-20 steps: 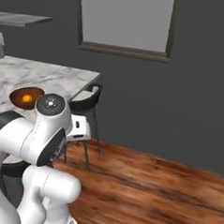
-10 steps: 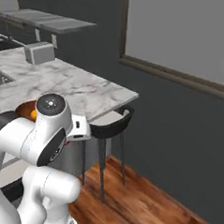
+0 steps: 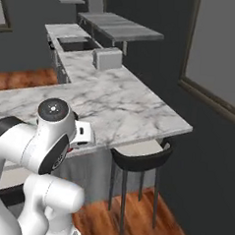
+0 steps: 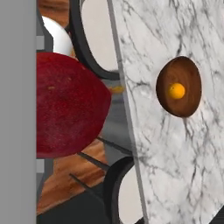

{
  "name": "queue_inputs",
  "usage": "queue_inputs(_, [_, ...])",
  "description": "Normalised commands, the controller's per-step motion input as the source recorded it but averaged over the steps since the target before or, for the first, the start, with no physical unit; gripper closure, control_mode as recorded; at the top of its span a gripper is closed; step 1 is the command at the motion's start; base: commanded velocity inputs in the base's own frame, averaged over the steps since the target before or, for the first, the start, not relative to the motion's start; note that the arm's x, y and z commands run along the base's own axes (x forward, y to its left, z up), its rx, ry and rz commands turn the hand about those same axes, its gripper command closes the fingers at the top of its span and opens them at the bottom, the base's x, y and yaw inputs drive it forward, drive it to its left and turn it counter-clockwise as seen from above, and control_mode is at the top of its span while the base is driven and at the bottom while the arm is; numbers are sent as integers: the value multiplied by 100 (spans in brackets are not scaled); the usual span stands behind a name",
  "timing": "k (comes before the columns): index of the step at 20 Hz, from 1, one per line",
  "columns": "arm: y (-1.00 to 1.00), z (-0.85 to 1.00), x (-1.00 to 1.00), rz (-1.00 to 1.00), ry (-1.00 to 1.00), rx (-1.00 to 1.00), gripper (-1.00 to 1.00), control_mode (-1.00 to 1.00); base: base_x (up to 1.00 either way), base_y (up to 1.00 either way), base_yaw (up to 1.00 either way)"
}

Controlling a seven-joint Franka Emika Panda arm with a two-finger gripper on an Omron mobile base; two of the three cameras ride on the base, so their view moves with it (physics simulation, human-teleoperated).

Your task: Retrieve the orange and pear from the fridge and place them into the bowl on the dining table.

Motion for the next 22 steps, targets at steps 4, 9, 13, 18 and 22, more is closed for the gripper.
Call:
queue_inputs(4, [0, 0, 0, 0, 0, 0, 100, 100, 93, 0, 72])
queue_inputs(9, [0, 0, 0, 0, 0, 0, 100, 100, 100, 0, 68])
queue_inputs(13, [0, 0, 0, 0, 0, 0, 100, 100, 100, -1, 66])
queue_inputs(18, [0, 0, 0, 0, 0, 0, 100, 100, 100, -18, 63])
queue_inputs(22, [0, 0, 0, 0, 0, 0, 100, 100, 100, -17, 56])
